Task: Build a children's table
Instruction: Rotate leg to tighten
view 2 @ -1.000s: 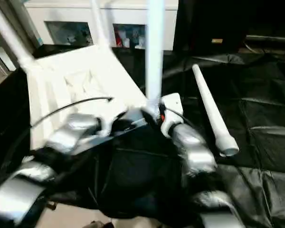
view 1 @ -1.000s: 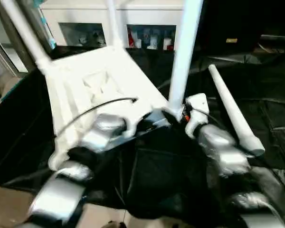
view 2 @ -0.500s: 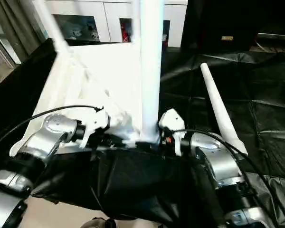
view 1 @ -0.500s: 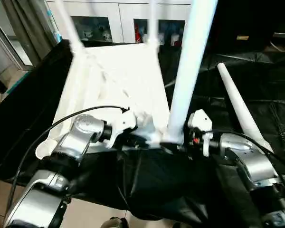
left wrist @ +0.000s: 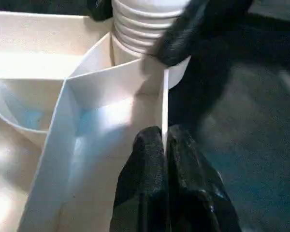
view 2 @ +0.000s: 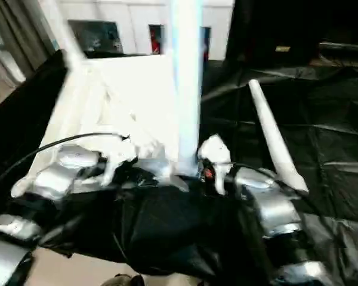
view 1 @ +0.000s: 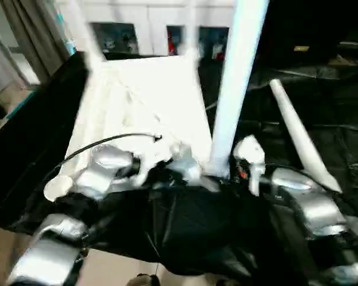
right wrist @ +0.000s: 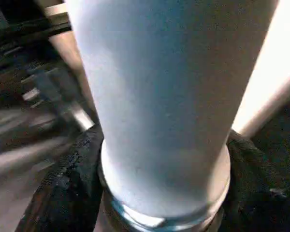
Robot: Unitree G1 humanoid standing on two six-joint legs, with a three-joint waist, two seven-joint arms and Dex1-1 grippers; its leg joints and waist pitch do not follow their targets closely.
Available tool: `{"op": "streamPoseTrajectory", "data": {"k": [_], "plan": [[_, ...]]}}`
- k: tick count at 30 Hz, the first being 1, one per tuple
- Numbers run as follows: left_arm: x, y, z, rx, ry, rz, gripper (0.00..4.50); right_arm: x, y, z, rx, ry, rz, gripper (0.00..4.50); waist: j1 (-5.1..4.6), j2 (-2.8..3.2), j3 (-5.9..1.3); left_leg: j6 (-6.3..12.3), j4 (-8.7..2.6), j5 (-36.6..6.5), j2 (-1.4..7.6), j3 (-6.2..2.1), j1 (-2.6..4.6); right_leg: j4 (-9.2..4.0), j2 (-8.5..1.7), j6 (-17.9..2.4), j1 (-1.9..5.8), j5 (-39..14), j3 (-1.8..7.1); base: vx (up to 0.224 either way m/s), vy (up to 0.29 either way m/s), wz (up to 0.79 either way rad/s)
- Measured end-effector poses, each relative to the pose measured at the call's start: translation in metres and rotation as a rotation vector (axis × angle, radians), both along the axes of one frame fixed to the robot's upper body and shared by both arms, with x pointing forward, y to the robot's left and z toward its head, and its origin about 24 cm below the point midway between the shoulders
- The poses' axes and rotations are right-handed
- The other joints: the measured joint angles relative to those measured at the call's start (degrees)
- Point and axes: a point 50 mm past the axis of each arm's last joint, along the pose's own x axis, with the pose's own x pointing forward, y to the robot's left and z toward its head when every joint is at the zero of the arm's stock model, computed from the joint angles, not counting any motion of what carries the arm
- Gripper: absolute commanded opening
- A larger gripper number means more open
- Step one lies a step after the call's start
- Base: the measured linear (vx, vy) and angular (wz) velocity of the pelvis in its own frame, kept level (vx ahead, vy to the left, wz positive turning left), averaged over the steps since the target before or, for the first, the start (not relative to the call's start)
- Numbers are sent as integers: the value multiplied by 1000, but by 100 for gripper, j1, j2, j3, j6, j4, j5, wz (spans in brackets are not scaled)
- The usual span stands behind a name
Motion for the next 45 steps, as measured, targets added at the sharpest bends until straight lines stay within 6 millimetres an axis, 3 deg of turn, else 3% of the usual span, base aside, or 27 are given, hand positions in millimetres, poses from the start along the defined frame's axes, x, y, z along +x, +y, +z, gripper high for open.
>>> {"op": "streamPoseTrajectory", "data": {"k": [4,12,13,19,25,29,31,36,39,45], "plan": [[14,-26,1,-13,-20,164,0,23,5,-1,51,9,-295,277,-66,-2,0,-22,-6,6,-8,0,3,-10,-2,-3,7,16,8,0,0,0],[21,-47,1,-30,-31,287,0,41,13,-1,57,-11,-493,277,-66,-9,-8,7,-9,23,-25,4,1,-22,-22,-5,22,28,6,0,0,0],[21,-46,1,-32,-31,289,0,42,14,0,59,-14,-493,333,-66,-9,-8,14,-12,27,-28,5,1,-23,-26,-5,22,28,5,0,0,0],[22,-44,1,-33,-32,291,0,41,16,0,88,-21,-459,377,-83,1,-13,31,-20,37,-29,8,-2,-23,-31,-3,15,29,-2,0,0,0],[13,-17,0,-26,-40,172,0,24,4,0,82,-11,-195,377,-86,4,-15,34,-47,39,-20,5,-6,-24,-26,7,-2,24,-14,0,0,0],[1,1,-1,-16,-20,31,0,7,-4,3,32,16,35,377,-38,12,-12,34,-54,39,-17,5,-18,-27,-26,16,-13,18,-21,0,0,0],[-3,4,0,-16,-1,-30,0,0,-7,5,12,29,122,377,31,12,-12,33,-48,38,-17,6,-25,-28,-28,17,-13,18,-23,0,0,0],[-14,11,-1,-3,46,-146,0,-17,-13,9,-32,63,295,377,102,12,-10,36,-42,35,-26,19,-34,-33,-44,16,-14,18,-19,0,0,0],[-18,19,-1,2,76,-182,0,-23,-18,11,-48,87,361,377,93,9,-8,37,-41,35,-26,20,-34,-32,-44,16,-15,18,-19,0,0,0],[-19,20,-2,2,80,-190,0,-24,-17,10,-52,94,381,321,88,8,-9,35,-44,35,-25,20,-32,-30,-44,16,-16,18,-20,0,0,0]]}}
